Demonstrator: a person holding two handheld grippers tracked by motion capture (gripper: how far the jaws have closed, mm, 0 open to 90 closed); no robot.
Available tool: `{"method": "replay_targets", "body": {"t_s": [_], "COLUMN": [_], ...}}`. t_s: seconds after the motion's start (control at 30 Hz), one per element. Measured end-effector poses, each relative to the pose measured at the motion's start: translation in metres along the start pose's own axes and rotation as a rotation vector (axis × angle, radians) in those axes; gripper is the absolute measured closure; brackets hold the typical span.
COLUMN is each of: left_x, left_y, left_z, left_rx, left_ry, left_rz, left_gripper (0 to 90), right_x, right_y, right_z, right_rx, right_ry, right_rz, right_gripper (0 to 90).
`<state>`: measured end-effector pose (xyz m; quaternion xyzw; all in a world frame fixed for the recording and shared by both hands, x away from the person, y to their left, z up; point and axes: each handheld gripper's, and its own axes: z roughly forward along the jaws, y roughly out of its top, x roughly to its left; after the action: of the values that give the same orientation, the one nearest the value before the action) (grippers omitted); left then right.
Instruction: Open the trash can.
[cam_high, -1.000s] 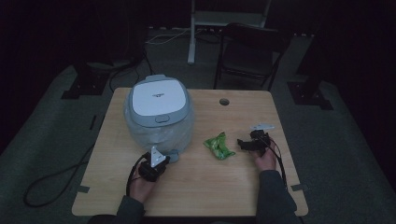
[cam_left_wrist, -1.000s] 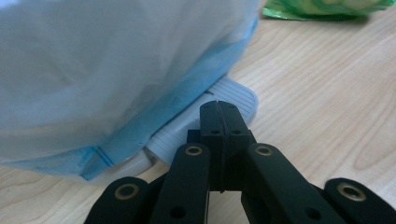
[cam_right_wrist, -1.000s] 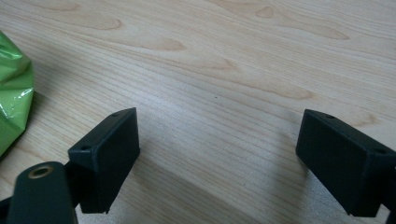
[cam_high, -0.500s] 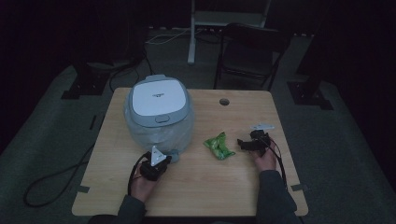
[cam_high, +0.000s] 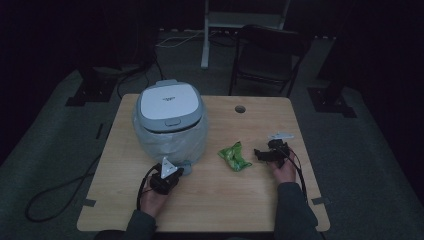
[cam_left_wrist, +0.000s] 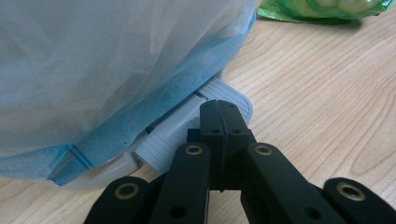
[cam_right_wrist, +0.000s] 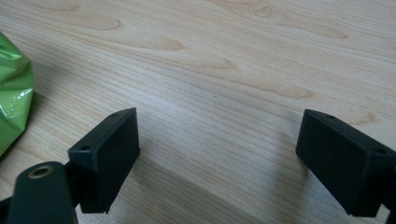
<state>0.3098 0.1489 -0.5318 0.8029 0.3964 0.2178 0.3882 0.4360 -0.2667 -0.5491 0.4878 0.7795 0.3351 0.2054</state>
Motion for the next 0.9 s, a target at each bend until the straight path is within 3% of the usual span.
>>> {"method": "replay_targets", "body": {"t_s": [0.3,0.9], "left_x": [0.0000,-0.0004], "left_y": [-0.0009,-0.0035], "left_z": [0.0014,0.0055], "left_rx": [0.018,0.037], "left_ry": [-0.004,-0.006], "left_rz": [-0.015,-0.006], "left_gripper": [90.0,90.0], "right_x": [0.0000,0.0000], "right_y": [0.0000,0.0000], "right_z": [-0.0001,0.0000], "right_rx": [0.001,0.000], "right_ry": [0.000,0.000], "right_rz": [0.000,0.000], "right_gripper": [12.4,12.4]}}
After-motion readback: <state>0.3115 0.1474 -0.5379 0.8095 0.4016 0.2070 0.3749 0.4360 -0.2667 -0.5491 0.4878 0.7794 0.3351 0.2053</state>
